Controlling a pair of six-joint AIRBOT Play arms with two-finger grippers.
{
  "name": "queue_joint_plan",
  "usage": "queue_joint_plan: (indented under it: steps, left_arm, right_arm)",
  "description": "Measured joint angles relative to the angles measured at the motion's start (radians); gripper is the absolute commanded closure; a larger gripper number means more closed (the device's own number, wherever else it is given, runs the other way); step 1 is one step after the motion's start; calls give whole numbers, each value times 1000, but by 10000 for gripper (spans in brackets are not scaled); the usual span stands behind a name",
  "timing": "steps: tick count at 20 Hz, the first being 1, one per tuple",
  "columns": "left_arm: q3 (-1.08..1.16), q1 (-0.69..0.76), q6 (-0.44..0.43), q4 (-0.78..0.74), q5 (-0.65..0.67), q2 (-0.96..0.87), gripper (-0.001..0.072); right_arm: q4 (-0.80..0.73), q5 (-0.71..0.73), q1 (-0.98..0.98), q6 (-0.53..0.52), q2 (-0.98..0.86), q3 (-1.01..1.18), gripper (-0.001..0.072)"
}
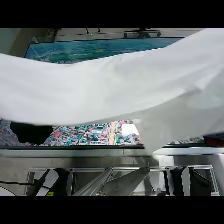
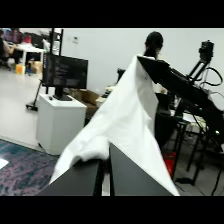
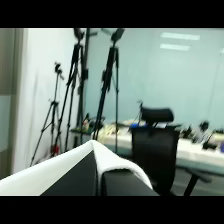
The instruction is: Fold the shirts.
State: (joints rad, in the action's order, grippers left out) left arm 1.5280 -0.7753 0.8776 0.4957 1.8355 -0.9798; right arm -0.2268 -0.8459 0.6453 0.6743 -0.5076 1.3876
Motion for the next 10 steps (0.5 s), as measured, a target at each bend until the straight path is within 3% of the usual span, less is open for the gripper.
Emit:
queue_joint_plan:
  steps: [4, 10]
  left_arm:
    - [-74, -21, 29, -107, -33, -6, 674]
    - [-271, 221, 0, -438, -151, -204, 673]
  right_arm:
    - [47, -121, 0, -6, -85, 7, 695]
    - [96, -320, -118, -14, -380, -126, 695]
